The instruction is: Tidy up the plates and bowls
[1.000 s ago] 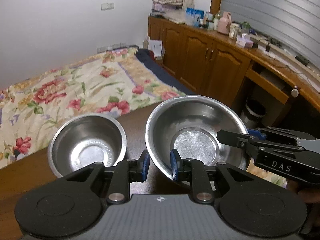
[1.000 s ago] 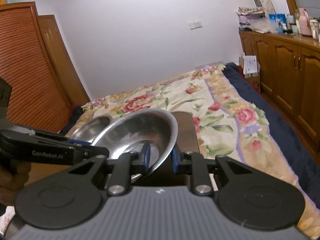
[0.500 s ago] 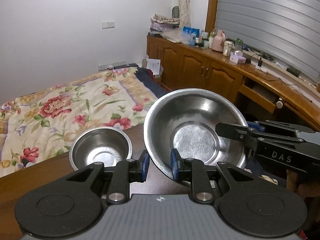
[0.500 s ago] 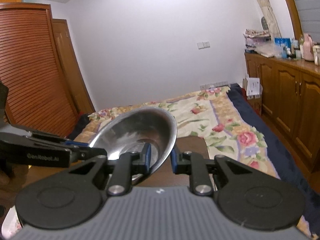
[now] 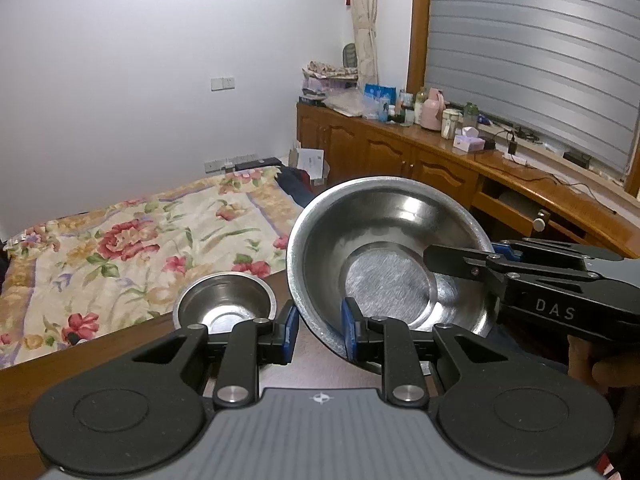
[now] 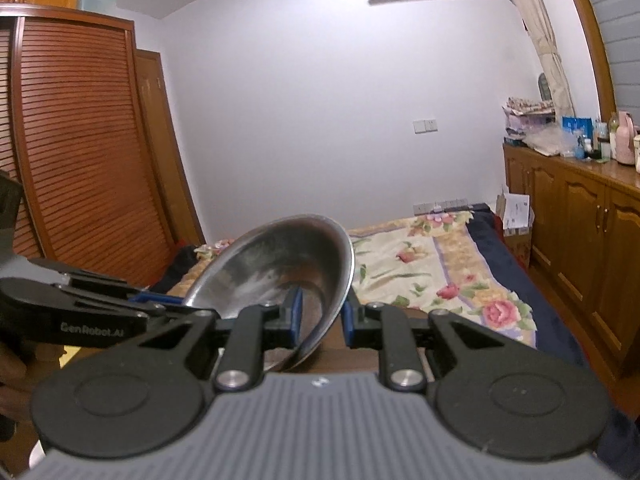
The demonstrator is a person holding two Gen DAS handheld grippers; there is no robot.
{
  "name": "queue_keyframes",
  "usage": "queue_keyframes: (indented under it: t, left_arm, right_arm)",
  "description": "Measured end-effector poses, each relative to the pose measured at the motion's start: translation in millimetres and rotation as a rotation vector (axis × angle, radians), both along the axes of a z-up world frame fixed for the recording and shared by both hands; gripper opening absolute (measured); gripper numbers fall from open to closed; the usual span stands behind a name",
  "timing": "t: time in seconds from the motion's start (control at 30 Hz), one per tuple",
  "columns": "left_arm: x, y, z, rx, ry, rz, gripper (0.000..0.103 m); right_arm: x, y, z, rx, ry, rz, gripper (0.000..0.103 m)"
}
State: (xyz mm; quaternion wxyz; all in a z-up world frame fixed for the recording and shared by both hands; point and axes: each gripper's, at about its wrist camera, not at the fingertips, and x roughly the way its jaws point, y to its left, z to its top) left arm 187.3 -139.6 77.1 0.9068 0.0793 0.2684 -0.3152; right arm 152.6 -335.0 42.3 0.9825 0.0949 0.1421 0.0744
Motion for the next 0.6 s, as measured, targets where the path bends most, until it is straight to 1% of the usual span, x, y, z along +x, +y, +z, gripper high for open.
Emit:
queue_keyframes:
  t: [0.17,0.3,0.43,0.6]
  left_arm:
    - [-19,11,-1,-0.002,-0.007,0.009,0.026]
    - [-33,23,-8,-0.016,0.007,0.017,0.026]
    - [-45,37,-19,-0.042,0.032,0.023,0.026]
    - [-60,46,-30,-0.044,0.041,0.029,0.026]
  right_arm:
    - [-9,6,2,-0.005,-0.008,0.022,0.022]
    - [-17,11,-2,-0.011,0.001,0.041,0.022]
    - [-23,18,-11,-0.008,0.022,0.06,0.022]
    - [-30,28,-25,0.003,0.056,0.079,0.022]
